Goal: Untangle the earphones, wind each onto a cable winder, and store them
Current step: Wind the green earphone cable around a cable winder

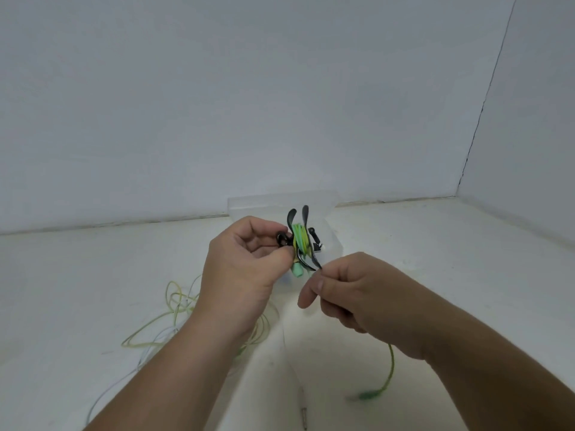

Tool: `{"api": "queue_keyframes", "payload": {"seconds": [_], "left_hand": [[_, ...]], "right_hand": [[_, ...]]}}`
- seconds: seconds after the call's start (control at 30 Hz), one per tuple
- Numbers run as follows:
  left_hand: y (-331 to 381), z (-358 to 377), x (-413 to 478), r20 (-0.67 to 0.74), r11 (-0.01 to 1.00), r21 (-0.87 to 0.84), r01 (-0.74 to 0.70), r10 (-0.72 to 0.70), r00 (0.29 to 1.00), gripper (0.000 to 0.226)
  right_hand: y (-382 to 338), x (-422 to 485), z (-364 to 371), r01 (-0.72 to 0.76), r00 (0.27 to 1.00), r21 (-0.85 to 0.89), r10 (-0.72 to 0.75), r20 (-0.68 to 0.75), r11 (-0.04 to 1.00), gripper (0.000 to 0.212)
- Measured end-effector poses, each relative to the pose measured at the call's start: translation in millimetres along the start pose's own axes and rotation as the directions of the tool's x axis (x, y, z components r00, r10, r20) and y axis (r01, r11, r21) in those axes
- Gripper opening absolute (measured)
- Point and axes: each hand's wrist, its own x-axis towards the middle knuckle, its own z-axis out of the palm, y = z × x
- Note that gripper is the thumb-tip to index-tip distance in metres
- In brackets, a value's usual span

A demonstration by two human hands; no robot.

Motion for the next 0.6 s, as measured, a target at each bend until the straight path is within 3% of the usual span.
{"api": "queue_keyframes", "payload": {"seconds": [0.17,0.6], "left_hand": [[-0.1,-0.8,0.4,-0.013,0.991,0.123,-0.056,0.058,0.998,0.025],[-0.1,-4.3,2.2,0.018,0.975,0.197,-0.103,0.101,0.995,0.027]], "right_hand": [[-2.7,-3.7,-4.4,0.032,0.999,-0.034,-0.033,-0.023,0.999,0.032],[-6.7,-3.9,-10.6,0.063,0.989,0.005,-0.062,-0.137,0.998,0.036]]}}
